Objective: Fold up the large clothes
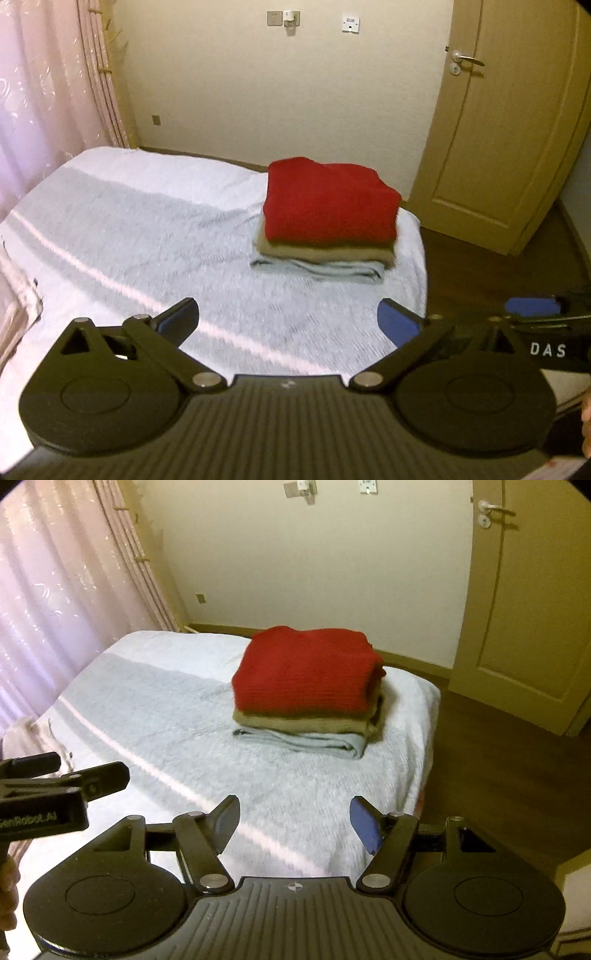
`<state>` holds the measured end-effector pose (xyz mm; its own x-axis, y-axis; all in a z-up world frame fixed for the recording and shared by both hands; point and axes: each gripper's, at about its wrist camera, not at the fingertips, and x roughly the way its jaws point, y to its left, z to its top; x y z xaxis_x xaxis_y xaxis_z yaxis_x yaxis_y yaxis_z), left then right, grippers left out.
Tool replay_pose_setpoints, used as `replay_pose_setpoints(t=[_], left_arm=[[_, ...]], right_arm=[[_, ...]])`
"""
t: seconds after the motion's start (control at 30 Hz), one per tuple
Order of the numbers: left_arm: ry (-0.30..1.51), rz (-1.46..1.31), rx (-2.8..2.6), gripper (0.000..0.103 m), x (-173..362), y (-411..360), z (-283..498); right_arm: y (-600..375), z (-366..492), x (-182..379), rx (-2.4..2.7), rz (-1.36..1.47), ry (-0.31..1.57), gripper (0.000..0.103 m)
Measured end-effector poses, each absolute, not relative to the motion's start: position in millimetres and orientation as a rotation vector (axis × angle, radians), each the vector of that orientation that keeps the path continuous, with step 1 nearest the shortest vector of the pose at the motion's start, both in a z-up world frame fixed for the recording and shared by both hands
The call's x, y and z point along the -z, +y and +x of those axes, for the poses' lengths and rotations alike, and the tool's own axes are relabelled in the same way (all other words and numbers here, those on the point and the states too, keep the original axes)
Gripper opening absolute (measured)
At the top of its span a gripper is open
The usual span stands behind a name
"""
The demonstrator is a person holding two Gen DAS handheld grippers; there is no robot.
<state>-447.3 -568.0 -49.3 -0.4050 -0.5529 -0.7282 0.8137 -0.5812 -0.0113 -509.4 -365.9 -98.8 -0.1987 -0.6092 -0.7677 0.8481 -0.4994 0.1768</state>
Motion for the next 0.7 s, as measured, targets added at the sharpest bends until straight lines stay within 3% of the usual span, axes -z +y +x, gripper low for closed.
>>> replay_pose_setpoints(t=[0.33, 0.7], left_arm=[[0.468, 0.854, 2.085, 0.100, 12.5, -503.0, -424.4], [0.450, 0.810, 2.100, 0.100, -1.5, -487.5, -417.4]], right_arm=[[-306.6, -459.1, 50.0, 1.909, 0.914, 0.341, 0.063], [-293.2, -453.3, 30.3, 1.930, 0.869, 0.327, 0.063]])
